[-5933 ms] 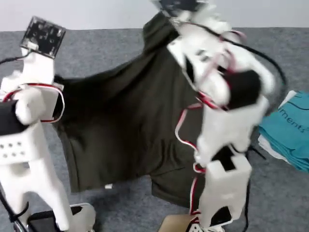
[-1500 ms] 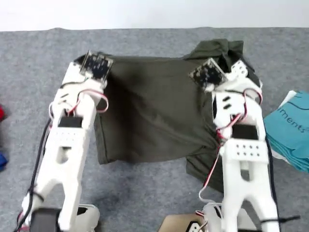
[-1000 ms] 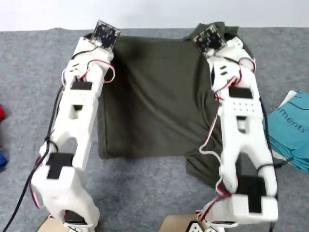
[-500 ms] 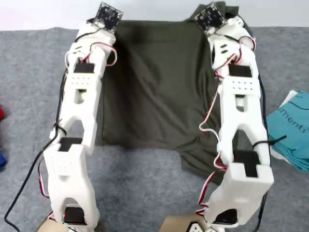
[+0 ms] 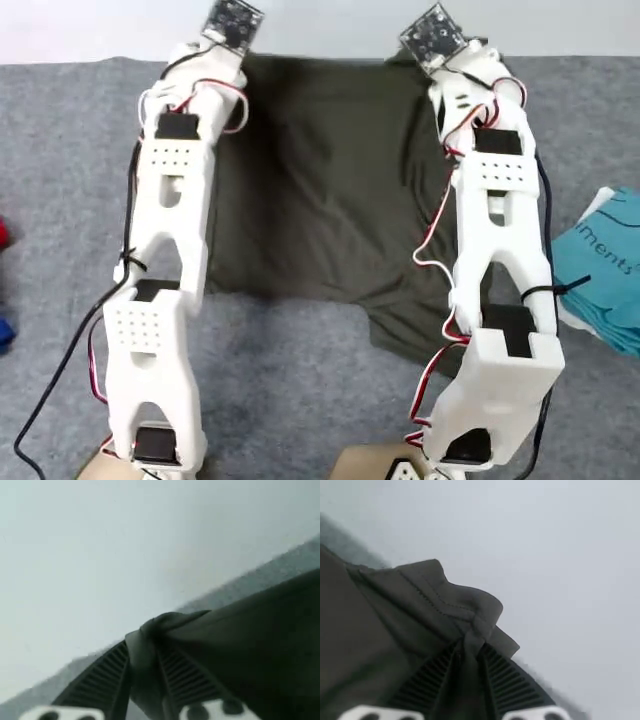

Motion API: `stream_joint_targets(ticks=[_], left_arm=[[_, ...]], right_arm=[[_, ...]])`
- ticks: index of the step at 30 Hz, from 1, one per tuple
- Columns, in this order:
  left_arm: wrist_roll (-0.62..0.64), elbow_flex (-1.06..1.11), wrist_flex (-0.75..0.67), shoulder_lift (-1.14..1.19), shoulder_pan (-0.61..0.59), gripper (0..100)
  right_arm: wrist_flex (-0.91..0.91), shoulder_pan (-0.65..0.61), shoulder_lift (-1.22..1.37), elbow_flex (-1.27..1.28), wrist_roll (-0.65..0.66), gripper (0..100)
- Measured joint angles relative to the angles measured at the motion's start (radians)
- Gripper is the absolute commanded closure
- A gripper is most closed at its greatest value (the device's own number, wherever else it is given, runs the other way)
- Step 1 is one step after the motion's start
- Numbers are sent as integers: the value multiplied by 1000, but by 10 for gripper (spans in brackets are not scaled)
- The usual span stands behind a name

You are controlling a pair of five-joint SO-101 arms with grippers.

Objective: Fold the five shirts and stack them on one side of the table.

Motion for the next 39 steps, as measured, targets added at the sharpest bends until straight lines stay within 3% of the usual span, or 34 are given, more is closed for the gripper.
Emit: stream_joint_targets(ticks=[6, 13, 21, 34, 39], left_arm=[[-15, 0, 342, -6, 21, 997], [-130, 0, 687, -38, 58, 997], [-273, -2, 968, -46, 75, 997], [-365, 9, 1013, -192, 49, 997], [-476, 175, 1016, -284, 49, 997]], right_arm=[[265, 3, -17, 0, 0, 988], [548, 5, -132, 0, 0, 988], [821, 5, -209, 0, 0, 988], [1180, 8, -247, -2, -2, 988], [1244, 11, -247, -2, -3, 988]])
